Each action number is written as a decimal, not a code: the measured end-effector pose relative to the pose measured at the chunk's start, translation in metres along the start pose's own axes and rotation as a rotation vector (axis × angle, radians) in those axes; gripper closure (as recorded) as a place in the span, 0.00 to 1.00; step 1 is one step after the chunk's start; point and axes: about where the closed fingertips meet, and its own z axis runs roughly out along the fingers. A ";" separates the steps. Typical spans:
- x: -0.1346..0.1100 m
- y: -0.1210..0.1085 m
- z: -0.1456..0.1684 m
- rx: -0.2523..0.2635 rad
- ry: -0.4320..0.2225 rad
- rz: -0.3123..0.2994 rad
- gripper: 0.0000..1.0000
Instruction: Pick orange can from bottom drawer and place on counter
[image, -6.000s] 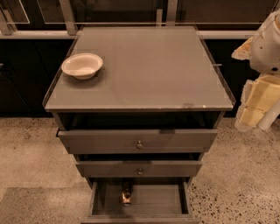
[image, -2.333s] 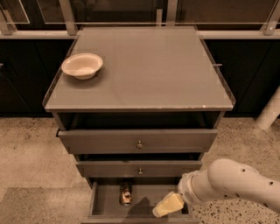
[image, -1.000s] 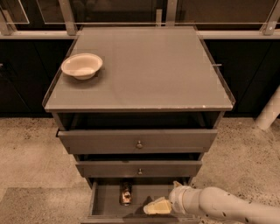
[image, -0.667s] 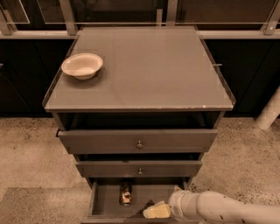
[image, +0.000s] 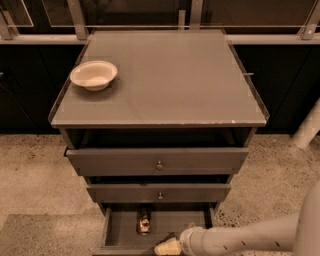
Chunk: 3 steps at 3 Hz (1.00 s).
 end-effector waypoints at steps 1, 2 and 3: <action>0.001 0.002 0.012 0.004 -0.002 -0.003 0.00; 0.004 -0.001 0.010 0.009 -0.019 0.027 0.00; 0.000 0.002 0.026 -0.043 -0.092 0.058 0.00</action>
Offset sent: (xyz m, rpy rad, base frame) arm -0.0023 -0.0062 -0.0116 0.0310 -0.0073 -0.0767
